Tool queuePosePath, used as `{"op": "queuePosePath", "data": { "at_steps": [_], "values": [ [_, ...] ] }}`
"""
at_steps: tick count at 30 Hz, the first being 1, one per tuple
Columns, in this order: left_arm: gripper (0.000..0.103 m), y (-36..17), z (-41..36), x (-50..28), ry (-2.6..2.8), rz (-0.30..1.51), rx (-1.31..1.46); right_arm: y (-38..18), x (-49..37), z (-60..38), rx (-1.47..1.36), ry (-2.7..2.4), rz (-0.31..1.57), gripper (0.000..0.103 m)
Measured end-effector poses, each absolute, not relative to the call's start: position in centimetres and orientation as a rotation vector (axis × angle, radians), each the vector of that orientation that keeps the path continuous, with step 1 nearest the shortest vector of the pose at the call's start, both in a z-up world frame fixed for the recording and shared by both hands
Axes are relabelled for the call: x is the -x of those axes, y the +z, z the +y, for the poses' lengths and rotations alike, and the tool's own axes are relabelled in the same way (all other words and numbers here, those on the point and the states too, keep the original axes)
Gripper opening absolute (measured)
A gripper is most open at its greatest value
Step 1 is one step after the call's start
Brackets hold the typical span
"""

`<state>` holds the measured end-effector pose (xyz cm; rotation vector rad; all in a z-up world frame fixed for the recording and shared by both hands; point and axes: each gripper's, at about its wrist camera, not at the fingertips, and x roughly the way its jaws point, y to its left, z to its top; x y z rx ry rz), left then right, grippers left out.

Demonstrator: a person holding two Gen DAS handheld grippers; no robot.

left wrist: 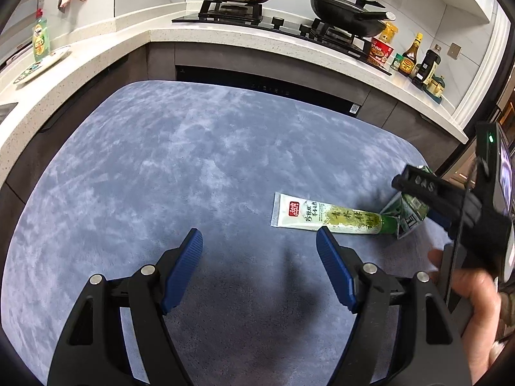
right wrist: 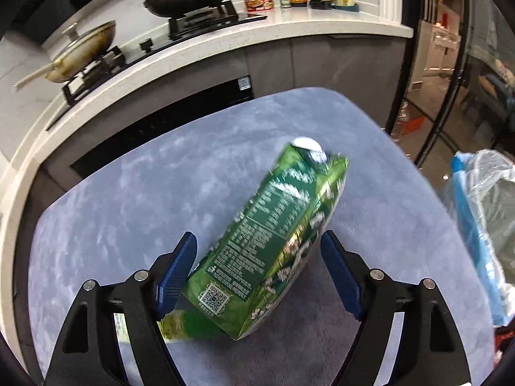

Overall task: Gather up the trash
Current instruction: 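Grasp the green milk carton with the right tool while the left tool grasps the wasabi tube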

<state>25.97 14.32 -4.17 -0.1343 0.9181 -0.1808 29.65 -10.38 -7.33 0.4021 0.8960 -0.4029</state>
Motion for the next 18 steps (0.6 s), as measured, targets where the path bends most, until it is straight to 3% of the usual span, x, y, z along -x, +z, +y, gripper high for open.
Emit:
{"op": "queuePosePath", "data": {
  "at_steps": [2, 4, 7, 13, 15, 18],
  "values": [
    [0.069, -4.3, 14.2, -26.1, -0.187, 0.92, 0.13, -7.4, -28.8, -10.8, -0.407, -0.37, 0.888, 0.07],
    [0.069, -4.3, 13.9, -26.3, -0.198, 0.921, 0.121, -7.0, -28.0, -10.9, -0.377, -0.334, 0.892, 0.057],
    [0.07, -4.4, 13.2, -26.7, -0.226, 0.919, 0.111, -6.6, -26.9, -11.2, -0.35, -0.275, 0.914, 0.049],
    [0.071, -4.7, 10.3, -28.6, -0.329, 0.923, 0.056, -5.9, -23.7, -13.1, -0.333, -0.205, 0.939, 0.048],
    [0.077, -4.8, 9.4, -29.3, -0.366, 0.91, 0.037, -5.2, -22.3, -13.9, -0.329, -0.194, 0.938, 0.048],
    [0.079, -5.5, 8.6, -31.2, -0.398, 0.899, 0.017, -4.5, -20.5, -15.1, -0.342, -0.19, 0.929, 0.047]
  ]
}}
